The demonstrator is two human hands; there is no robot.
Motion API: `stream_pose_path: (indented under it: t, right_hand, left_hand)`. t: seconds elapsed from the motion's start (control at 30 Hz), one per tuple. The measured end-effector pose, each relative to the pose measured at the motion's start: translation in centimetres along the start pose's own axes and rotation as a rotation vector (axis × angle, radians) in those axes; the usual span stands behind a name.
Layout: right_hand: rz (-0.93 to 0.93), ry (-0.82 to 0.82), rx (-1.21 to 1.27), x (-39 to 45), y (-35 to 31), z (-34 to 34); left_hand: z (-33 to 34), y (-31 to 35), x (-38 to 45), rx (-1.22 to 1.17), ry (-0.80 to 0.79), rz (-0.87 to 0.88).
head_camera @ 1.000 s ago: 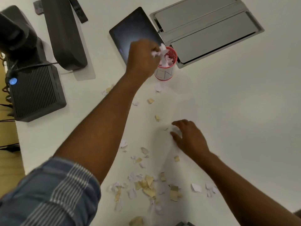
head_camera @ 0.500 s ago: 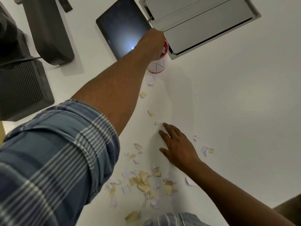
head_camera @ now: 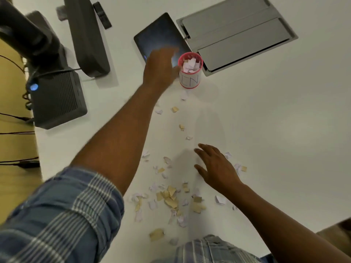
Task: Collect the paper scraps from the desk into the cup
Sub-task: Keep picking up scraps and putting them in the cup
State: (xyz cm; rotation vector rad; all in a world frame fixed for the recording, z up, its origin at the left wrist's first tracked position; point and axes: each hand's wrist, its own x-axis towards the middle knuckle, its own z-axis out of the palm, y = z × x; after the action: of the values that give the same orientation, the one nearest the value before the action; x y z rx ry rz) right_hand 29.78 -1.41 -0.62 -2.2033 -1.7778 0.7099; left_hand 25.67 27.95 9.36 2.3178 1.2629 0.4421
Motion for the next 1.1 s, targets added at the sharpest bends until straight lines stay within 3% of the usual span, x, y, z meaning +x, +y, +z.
stream_pose_path:
  t: [0.1, 0.3, 0.57, 0.77, 1.1]
  right_hand:
    - [0.063, 0.054, 0.069, -2.2, 0.9, -0.7]
    - [0.245, 0.145, 0.128, -5.8, 4.8, -2.3]
    - [0.369, -0.02, 0.044, -9.6, 7.8, -1.1]
    - [0.344, -0.111, -0.074, -11.9, 6.8, 0.8]
    - [0.183, -0.192, 0.001, -11.9, 1.8, 4.4]
  left_hand:
    - [-1.0, -1.8, -8.0, -0.022, 0.051, -0.004]
    - [-2.5, -7.0, -25.2, 0.04, -0.028, -0.111]
    - [-1.9, -10.7, -40.6, 0.147, -0.227, -0.539]
    - [1.1, -9.6, -47.4, -0.079, -0.407, -0.831]
    - [6.9, -3.8, -47.5, -0.138, -0.35, -0.681]
